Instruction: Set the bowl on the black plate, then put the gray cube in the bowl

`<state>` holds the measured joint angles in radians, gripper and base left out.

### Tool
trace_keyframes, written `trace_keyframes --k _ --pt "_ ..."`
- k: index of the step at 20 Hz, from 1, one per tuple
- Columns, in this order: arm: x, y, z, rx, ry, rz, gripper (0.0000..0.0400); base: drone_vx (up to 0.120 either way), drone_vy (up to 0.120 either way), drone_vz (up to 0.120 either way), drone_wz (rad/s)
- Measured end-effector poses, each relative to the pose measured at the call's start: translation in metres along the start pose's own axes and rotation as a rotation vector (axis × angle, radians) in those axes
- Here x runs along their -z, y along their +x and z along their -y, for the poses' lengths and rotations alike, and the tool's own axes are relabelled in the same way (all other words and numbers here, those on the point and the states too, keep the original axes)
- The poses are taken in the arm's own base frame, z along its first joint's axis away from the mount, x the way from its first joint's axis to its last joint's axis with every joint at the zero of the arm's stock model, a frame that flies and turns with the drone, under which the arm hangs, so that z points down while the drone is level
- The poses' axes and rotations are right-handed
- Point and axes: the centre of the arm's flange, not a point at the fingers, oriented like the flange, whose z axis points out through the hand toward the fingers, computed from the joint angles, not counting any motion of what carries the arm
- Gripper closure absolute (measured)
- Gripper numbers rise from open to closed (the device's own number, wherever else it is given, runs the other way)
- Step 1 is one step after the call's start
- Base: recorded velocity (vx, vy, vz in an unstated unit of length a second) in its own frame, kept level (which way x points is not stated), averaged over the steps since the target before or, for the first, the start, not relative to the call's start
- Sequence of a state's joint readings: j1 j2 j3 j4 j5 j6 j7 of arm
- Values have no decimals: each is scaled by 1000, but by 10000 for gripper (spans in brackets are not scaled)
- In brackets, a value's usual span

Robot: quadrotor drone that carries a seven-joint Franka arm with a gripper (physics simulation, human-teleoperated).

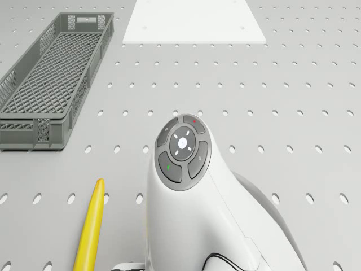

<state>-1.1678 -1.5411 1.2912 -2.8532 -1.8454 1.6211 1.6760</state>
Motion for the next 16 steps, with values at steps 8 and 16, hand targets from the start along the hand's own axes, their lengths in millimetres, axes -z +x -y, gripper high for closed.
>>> trace_keyframes --k 8,16 --pt "-12 10 4 0 0 0 0 0 0 0 0" --pt "-31 11 7 0 0 0 0 0 0 0 0"
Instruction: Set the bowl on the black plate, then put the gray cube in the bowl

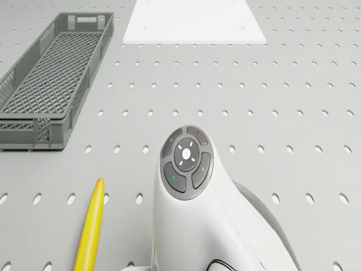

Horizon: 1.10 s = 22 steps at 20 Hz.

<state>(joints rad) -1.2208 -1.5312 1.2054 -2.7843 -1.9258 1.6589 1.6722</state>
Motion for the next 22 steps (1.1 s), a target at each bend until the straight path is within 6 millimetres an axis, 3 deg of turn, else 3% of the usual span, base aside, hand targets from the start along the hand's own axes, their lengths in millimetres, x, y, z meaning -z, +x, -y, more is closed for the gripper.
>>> trace_keyframes --k 10,13,15,18,22 --pt "-13 1 0 0 0 0 0 0 0 0 0" --pt "-15 1 0 0 0 0 146 0 0 0 0" --pt "-15 2 -1 0 0 0 206 0 0 0 0" --pt "-16 2 -1 0 0 0 256 0 0 0 0" --pt "-10 2 -1 0 0 0 284 0 0 0 0"
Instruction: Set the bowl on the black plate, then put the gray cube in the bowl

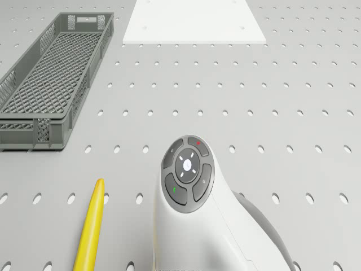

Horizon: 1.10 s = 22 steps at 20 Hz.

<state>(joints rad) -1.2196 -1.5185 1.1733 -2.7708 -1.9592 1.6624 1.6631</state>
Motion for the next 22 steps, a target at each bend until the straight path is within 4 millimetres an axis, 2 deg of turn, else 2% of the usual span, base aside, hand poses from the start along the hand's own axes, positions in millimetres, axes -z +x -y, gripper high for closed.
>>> trace_keyframes --k 2,8,12,22 --pt "7 0 0 0 0 0 289 0 0 0 0" --pt "25 0 0 46 0 -1 291 -7 20 120 0" --pt "30 0 0 71 0 -1 291 -120 120 100 0" --pt "34 0 0 87 0 -1 291 -120 120 0 0"
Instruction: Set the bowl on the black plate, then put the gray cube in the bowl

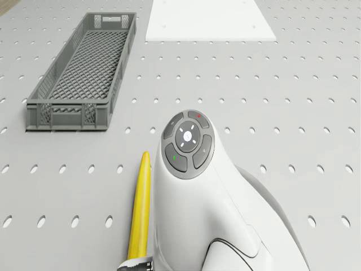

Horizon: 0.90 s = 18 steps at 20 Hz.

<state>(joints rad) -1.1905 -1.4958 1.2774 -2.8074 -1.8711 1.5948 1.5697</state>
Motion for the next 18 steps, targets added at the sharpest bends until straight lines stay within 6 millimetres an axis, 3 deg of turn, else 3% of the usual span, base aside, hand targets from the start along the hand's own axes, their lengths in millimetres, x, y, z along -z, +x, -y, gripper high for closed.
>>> trace_keyframes --k 18 --pt "0 1 -1 17 1 1 291 -120 120 0 0"
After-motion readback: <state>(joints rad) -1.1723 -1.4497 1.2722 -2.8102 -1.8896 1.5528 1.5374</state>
